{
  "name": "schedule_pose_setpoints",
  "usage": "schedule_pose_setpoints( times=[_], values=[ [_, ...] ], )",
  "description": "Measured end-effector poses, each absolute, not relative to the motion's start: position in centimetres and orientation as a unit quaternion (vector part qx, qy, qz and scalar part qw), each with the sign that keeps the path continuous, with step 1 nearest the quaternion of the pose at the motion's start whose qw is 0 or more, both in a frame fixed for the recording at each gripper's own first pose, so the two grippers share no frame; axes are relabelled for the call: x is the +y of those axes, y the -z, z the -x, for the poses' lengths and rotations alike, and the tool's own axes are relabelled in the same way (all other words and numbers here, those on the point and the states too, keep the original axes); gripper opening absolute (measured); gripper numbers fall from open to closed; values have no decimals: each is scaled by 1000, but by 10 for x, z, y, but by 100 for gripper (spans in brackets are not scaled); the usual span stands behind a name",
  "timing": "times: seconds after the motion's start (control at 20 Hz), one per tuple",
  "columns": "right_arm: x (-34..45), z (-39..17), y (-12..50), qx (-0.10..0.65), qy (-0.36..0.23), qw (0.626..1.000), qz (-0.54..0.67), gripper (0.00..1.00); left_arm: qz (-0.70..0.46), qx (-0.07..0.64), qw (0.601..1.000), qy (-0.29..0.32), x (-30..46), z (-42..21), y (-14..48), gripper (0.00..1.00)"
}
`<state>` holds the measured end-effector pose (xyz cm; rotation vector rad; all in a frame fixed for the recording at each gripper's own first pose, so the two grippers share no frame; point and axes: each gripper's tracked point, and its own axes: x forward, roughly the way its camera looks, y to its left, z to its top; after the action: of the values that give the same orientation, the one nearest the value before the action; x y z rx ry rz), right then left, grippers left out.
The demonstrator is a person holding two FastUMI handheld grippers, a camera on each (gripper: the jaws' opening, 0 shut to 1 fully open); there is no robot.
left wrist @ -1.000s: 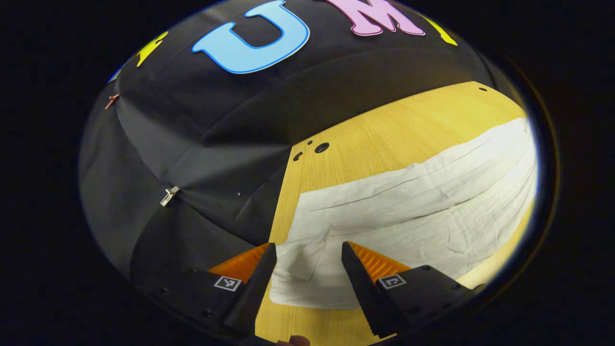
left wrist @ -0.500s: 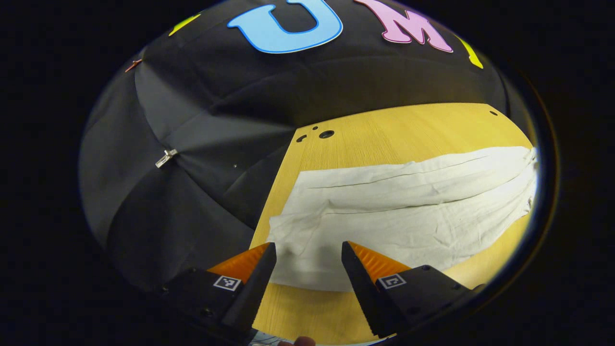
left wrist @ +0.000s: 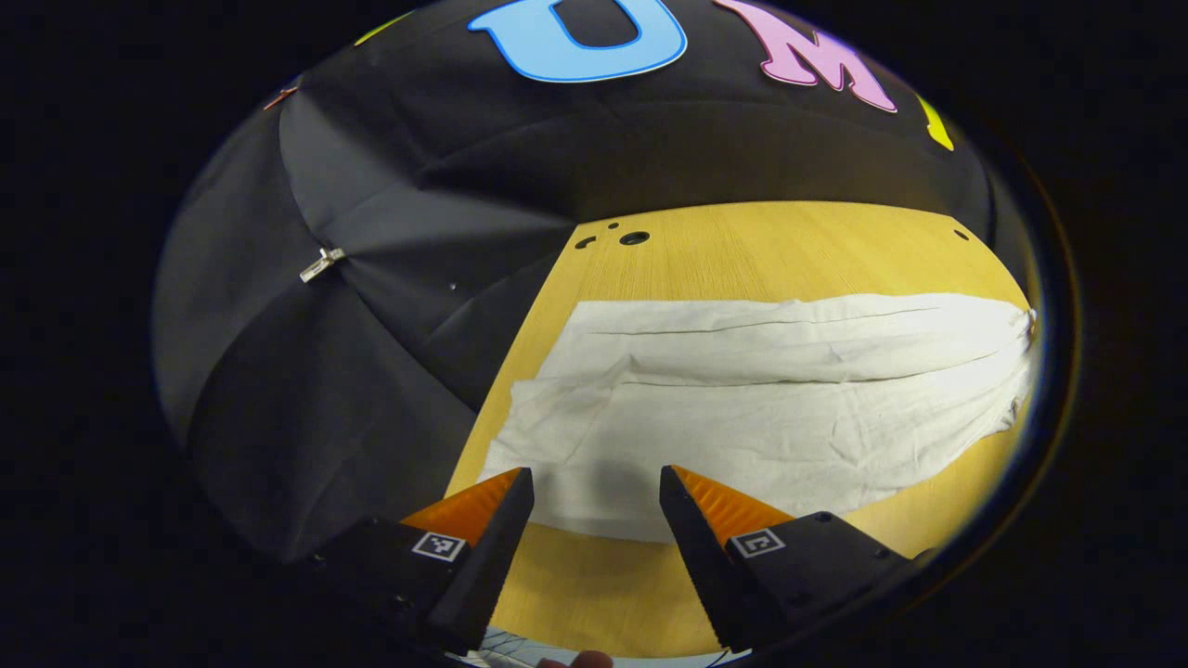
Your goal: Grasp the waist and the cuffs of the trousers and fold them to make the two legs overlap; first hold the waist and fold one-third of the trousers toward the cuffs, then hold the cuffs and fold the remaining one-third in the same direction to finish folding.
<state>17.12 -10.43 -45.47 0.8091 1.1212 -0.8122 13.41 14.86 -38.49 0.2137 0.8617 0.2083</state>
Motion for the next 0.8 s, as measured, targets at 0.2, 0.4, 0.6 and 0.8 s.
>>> schedule_pose_setpoints(
  times=[0.2, 0.4, 0.6, 0.8],
  values=[
    [-101, -178, 459, 473, 349, 701, -404, 22, -38, 449, 888, -92, 139, -124, 400, 88],
    [-102, -180, 458, 459, 339, 708, -416, 13, 162, 502, 843, -102, 108, -106, 418, 87],
    [-102, -181, 458, 454, 341, 708, -420, 13, 336, 498, 783, -159, 110, -103, 419, 86],
    [-102, -181, 459, 453, 342, 708, -420, 13, 352, 484, 777, -197, 135, -121, 431, 87]
  ],
)
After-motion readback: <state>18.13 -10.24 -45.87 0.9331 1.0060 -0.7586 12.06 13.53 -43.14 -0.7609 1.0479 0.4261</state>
